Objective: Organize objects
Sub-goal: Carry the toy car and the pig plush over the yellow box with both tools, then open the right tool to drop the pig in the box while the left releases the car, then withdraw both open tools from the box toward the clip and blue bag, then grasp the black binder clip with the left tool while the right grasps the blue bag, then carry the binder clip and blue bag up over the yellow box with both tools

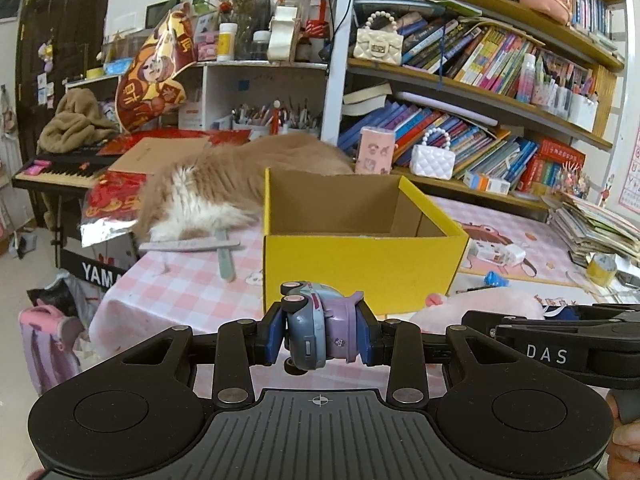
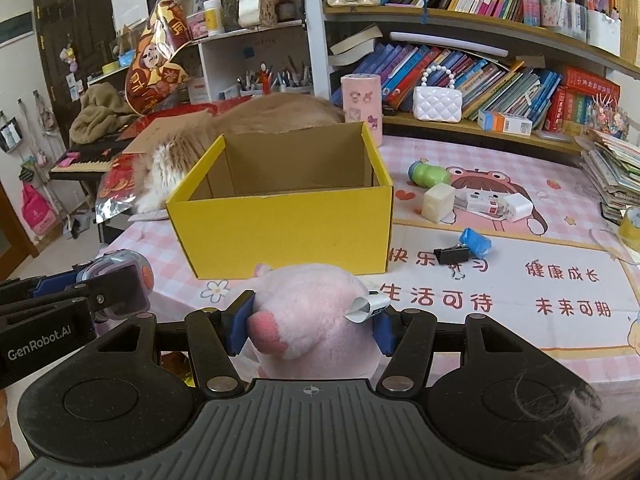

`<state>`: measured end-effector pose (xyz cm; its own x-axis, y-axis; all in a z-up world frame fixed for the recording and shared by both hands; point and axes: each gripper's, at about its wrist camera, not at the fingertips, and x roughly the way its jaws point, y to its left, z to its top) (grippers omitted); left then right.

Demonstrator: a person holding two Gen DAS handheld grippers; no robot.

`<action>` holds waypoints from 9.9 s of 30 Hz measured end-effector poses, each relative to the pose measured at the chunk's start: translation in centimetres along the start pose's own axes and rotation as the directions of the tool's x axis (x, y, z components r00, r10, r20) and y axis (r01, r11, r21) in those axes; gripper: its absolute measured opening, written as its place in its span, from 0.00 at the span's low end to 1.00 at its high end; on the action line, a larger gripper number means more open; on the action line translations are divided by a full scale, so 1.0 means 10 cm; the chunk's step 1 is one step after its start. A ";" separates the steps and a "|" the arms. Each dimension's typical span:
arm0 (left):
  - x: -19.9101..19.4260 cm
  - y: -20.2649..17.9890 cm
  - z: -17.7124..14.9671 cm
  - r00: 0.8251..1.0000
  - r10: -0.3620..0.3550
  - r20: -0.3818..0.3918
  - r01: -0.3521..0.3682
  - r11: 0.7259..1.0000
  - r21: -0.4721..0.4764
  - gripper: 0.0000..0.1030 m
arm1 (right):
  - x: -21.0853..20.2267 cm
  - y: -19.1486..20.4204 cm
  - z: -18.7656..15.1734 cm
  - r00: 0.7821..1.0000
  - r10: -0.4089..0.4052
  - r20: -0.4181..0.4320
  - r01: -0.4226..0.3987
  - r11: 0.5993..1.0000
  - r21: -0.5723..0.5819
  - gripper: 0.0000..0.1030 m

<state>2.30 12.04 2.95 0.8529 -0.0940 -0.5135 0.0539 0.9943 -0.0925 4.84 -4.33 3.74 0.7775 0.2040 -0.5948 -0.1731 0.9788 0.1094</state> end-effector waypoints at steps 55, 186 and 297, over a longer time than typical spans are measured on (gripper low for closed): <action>2.08 -0.33 0.80 0.969 0.214 -0.126 -0.202 0.974 0.103 0.34 | 2.40 -0.46 1.63 0.973 0.204 -0.110 -0.214 0.972 -0.094 0.54; 1.24 -1.71 -0.01 0.967 -0.077 -0.242 0.123 0.976 0.181 0.83 | 0.36 -1.86 -0.05 0.957 -0.265 -0.120 0.280 0.949 0.141 0.74; 0.75 -0.82 -0.29 0.965 0.059 -0.256 -0.071 0.997 -0.038 0.38 | 0.73 -1.01 0.07 0.965 0.113 -0.237 -0.134 0.988 -0.077 0.27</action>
<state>6.73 3.03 -2.63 0.6934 -0.0454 -0.7191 -0.0263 0.9958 -0.0882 12.72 -12.73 -1.15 0.5874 0.3027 -0.7505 -0.3218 0.9383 0.1266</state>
